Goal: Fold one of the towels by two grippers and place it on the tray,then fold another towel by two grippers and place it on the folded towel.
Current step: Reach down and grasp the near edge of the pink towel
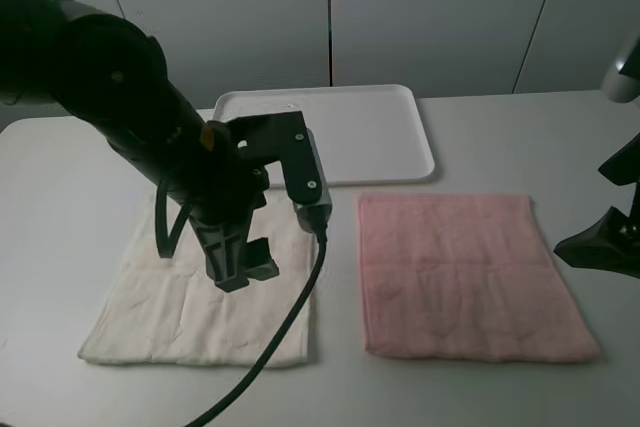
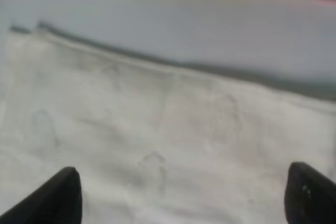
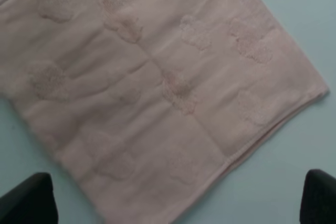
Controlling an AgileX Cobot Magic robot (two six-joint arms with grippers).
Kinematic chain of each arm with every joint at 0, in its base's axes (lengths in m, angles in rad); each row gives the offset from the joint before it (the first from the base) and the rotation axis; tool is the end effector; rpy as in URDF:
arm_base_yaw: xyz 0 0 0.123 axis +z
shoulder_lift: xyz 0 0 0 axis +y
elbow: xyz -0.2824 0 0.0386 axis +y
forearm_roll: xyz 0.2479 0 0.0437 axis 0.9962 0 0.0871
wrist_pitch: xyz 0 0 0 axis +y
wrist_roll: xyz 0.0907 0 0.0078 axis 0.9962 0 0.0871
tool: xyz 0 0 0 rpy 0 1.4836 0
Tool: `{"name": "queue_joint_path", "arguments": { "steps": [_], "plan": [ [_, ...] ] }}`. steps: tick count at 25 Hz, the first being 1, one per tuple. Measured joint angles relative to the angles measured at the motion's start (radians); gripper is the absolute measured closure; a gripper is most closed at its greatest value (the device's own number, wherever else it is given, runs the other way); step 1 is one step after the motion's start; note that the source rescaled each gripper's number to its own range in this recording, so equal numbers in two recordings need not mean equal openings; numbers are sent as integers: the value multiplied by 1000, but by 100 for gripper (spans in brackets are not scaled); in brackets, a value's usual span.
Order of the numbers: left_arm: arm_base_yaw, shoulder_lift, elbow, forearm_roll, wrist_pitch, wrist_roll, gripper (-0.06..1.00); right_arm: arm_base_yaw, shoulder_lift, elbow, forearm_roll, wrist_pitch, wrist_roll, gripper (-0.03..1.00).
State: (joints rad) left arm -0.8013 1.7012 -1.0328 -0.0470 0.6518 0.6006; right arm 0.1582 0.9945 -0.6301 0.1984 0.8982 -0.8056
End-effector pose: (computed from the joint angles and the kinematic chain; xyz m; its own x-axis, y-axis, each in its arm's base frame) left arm 0.2255 -0.2365 0.1928 -0.1681 0.9406 -0.2950 0.9631 0.2206 0.1545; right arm 0.1568 0.0392 0.2506 -0.5694 -0.7207 -0.3954 -0.7389 0.6595 -0.1380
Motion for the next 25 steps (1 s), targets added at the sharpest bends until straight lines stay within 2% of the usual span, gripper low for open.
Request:
{"name": "queue_joint_path", "arguments": {
  "steps": [3,9,14,25],
  "plan": [
    [-74,93,-107,47,89,-55,-5,0,2,0,-15,13,0,-3],
    [-195,263,-280,64,232,-72,-5,0,10,23,-71,21,0,-3],
    [-273,336,-321,71,239,-73,-5,0,40,26,-125,23,5,-3],
    [-346,436,-408,69,251,-73,-5,0,151,26,-143,-10,27,-3]
  ]
}}
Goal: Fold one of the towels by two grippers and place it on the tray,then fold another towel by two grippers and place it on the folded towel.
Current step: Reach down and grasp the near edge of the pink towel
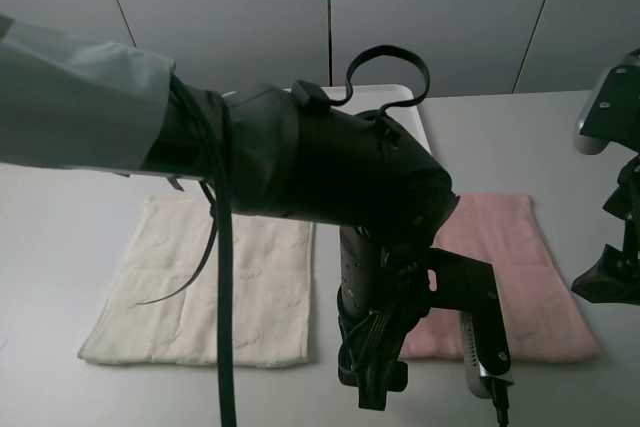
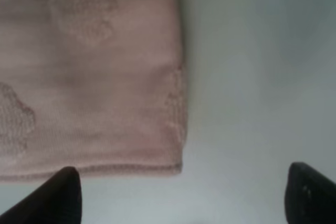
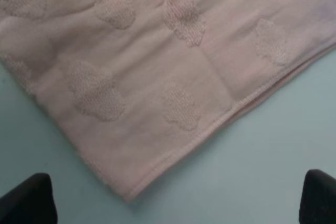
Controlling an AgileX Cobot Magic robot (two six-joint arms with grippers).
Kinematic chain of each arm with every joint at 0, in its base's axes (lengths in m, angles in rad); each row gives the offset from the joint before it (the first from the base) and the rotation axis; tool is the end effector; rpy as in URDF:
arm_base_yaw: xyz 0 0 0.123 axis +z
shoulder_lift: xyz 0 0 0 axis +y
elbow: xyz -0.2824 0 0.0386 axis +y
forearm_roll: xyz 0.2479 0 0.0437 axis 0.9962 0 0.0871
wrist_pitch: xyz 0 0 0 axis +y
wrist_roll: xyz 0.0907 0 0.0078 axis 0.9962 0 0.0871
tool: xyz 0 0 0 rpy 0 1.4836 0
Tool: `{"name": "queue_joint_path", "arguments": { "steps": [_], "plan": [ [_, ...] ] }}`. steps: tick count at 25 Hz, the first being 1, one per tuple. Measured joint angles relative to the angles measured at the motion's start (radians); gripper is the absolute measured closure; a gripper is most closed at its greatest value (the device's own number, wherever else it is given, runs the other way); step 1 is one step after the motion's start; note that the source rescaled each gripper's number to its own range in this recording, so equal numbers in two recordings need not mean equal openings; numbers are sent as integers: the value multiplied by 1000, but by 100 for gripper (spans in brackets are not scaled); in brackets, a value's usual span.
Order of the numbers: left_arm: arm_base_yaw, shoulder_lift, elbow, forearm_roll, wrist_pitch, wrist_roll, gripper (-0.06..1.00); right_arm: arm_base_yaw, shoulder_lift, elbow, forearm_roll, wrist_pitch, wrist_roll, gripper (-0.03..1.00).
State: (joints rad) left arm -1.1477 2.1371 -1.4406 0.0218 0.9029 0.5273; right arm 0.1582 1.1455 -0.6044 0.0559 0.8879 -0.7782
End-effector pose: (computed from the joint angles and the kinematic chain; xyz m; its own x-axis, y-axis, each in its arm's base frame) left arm 0.1687 -0.3709 0.1242 0.1178 0.9922 -0.0415 0.9922 -0.1159 0.0449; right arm 0.1714 0.0313 0.2173 -0.5951 -0.7793 -0.1963 -0.7735 0.6217 -0.1230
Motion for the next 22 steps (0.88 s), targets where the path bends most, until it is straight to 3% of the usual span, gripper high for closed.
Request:
{"name": "queue_joint_path", "arguments": {
  "steps": [17,22],
  "plan": [
    [-2,55,-10,3,14,0,-5,0,82,0,-29,27,3,-3],
    [-2,72,-12,3,8,0,-5,0,115,0,-38,29,-86,-3]
  ]
}}
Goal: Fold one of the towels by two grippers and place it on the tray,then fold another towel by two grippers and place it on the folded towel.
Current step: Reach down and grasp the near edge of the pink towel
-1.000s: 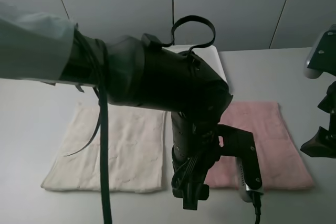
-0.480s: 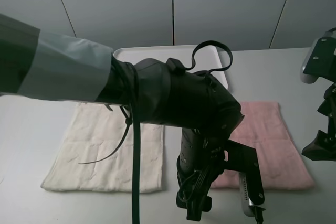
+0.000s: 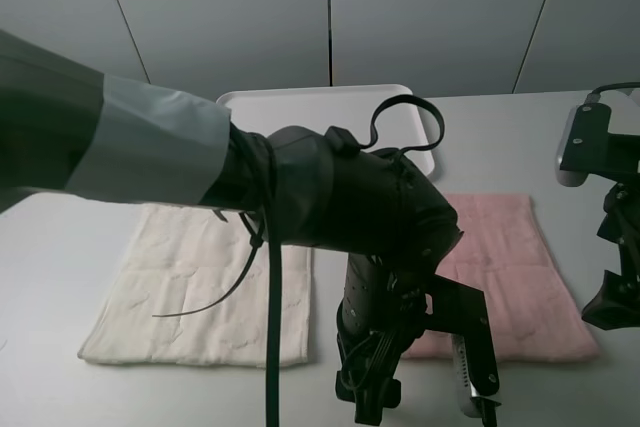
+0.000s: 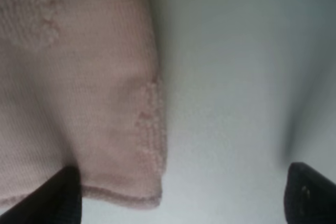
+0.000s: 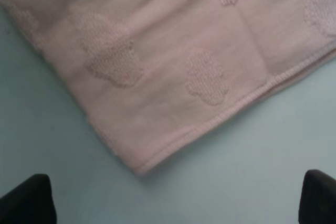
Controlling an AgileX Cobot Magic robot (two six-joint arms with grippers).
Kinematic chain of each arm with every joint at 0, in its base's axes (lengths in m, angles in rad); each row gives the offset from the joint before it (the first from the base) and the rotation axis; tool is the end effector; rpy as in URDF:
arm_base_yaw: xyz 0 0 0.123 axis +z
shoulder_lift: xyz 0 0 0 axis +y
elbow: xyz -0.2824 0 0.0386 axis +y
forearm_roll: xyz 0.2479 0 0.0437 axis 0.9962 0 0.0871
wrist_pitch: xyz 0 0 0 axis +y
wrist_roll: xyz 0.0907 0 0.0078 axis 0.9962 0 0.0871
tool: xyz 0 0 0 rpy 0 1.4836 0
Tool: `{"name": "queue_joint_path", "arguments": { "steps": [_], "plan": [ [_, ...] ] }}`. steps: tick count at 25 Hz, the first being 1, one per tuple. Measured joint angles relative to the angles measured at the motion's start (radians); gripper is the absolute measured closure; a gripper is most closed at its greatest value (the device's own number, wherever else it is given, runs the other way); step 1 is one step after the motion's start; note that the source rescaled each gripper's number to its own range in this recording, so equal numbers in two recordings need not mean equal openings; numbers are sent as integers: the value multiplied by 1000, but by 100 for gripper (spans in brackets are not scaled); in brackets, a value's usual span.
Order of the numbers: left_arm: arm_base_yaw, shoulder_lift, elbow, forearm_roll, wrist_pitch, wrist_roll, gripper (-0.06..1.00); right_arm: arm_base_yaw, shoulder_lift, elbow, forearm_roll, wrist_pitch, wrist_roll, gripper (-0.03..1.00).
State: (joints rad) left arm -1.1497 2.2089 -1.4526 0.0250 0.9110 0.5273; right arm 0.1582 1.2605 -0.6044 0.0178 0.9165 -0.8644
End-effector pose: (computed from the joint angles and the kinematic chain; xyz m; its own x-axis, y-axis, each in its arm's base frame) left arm 0.1686 -0.3721 0.0975 0.1212 0.9925 0.0180 0.9925 -0.1214 0.0122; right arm 0.1788 0.0298 0.1964 -0.5271 -0.8472 -0.0667 -0.8458 0.5306 -0.0551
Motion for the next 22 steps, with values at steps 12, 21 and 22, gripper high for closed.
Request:
{"name": "queue_joint_path", "arguments": {
  "steps": [12,21,22],
  "plan": [
    [0,0,0,-15,-30,0,-5,0,105,0,-7,0,-205,-3],
    [0,0,0,-15,-40,0,-5,0,166,129,-25,-83,-312,-3],
    [0,0,0,-15,-40,0,-5,0,166,151,-25,-110,-319,-3]
  ]
}}
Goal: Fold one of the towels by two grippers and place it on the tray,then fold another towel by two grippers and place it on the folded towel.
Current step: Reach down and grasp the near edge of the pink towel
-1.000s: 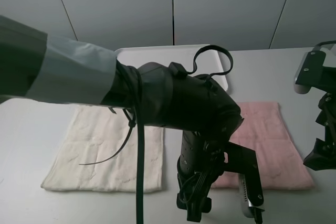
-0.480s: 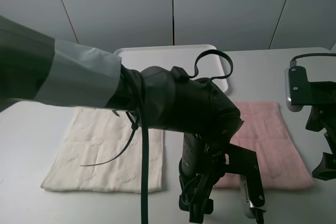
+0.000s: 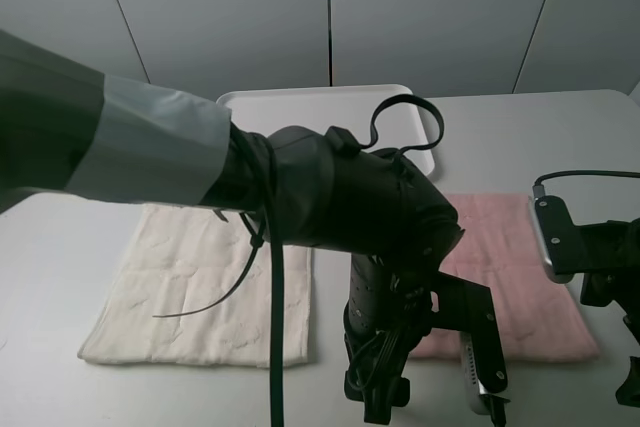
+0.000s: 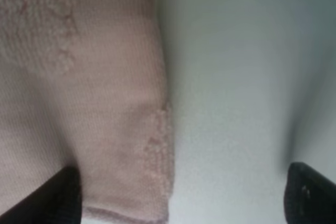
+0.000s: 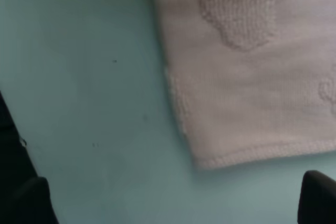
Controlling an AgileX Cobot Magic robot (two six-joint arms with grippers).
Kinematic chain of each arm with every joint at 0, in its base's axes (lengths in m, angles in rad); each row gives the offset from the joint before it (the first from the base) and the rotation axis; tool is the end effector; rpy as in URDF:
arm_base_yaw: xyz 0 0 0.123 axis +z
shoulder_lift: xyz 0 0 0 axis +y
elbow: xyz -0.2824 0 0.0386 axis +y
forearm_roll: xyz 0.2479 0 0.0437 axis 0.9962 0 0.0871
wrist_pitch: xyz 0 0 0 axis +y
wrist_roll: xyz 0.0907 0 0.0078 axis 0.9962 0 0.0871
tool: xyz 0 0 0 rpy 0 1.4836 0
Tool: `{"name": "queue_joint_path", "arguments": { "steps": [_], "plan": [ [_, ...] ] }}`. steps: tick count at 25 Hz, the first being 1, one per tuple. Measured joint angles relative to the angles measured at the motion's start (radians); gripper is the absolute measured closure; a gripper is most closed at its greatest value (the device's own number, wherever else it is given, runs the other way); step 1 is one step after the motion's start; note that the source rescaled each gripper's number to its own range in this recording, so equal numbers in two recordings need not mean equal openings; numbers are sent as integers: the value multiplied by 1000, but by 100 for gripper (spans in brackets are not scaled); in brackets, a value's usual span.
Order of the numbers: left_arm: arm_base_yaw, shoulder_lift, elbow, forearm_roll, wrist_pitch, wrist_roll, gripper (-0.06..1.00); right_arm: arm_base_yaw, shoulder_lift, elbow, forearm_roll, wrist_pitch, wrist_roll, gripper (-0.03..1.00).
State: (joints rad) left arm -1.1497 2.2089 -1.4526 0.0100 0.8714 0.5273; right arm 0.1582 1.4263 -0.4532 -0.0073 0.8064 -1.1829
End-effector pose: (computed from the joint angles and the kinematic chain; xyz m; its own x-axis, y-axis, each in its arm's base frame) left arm 0.1691 -0.3759 0.0975 0.1125 0.9934 -0.0222 0.9935 -0.1120 0.0220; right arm 0.1601 0.0250 0.1373 -0.2195 -0.9743 0.0501 -0.9684 0.2238 0.1105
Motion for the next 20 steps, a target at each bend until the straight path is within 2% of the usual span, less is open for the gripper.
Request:
{"name": "queue_joint_path", "arguments": {
  "steps": [9,20],
  "plan": [
    [0,0,0,0,0,0,-5,0,10,45,7,-129,-55,-3],
    [0,0,0,0,14,0,-5,0,120,45,41,-212,-83,-3]
  ]
}}
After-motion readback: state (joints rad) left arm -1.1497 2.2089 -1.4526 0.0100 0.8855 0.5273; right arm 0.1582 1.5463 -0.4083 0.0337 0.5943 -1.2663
